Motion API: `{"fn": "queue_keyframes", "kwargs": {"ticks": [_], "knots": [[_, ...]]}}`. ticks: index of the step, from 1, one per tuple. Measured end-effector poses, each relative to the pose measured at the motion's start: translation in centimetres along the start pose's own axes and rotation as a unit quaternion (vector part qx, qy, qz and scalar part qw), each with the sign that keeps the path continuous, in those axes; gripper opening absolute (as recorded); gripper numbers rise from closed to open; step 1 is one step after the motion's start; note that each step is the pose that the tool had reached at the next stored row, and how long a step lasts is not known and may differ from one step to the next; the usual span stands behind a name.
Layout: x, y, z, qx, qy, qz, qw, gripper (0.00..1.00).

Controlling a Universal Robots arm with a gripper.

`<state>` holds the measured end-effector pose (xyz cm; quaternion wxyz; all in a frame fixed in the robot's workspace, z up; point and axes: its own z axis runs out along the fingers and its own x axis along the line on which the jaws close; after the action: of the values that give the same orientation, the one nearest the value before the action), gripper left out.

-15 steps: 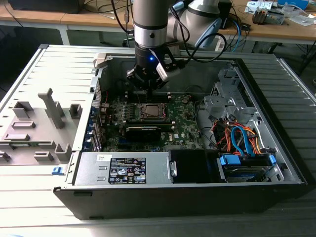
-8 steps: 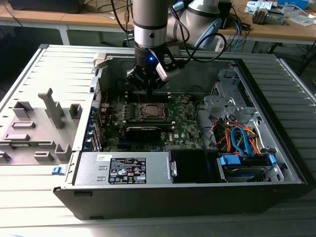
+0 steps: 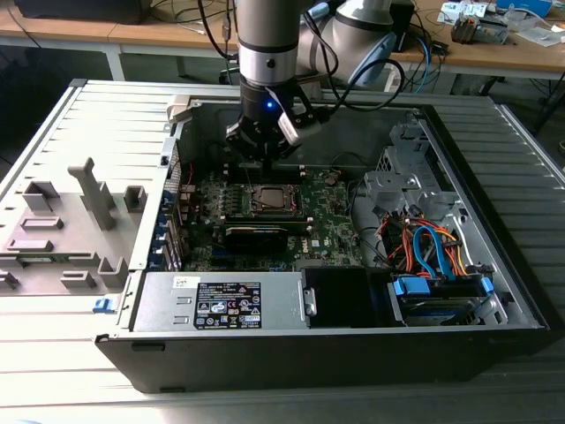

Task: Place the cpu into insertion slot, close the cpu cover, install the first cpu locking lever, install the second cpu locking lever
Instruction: 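Install the first cpu locking lever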

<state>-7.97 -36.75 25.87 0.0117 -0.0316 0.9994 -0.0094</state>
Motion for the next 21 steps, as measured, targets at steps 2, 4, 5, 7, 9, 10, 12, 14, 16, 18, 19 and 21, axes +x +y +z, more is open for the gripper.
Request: {"fn": "queue_keyframes", "kwargs": {"ticks": [2,4,5,7,9,10,12,14,16,18,19,21], "knots": [[0.12,0.01,0.00,0.0000,0.0000,0.000,1.00000,0.11],[0.17,0.02,0.00,0.0000,0.0000,0.000,1.00000,0.11],[0.20,0.03,0.00,0.0000,0.0000,0.000,1.00000,0.11],[0.24,0.04,-0.01,0.0000,0.0000,0.000,1.00000,0.11],[0.32,0.05,-0.01,0.0000,0.0000,0.000,1.00000,0.11],[0.34,0.06,-0.01,0.0000,0.0000,0.000,1.00000,0.11],[0.40,0.06,-0.01,0.0000,0.0000,0.000,1.00000,0.11],[0.43,0.06,-0.01,0.0000,0.0000,0.000,1.00000,0.11],[0.49,0.07,-0.01,0.0000,0.0000,0.000,1.00000,0.11],[0.55,0.07,-0.01,0.0000,0.0000,0.000,1.00000,0.11],[0.58,0.07,-0.01,0.0000,0.0000,0.000,1.00000,0.11],[0.63,0.08,-0.02,0.0000,0.0000,0.000,1.00000,0.11]]}}
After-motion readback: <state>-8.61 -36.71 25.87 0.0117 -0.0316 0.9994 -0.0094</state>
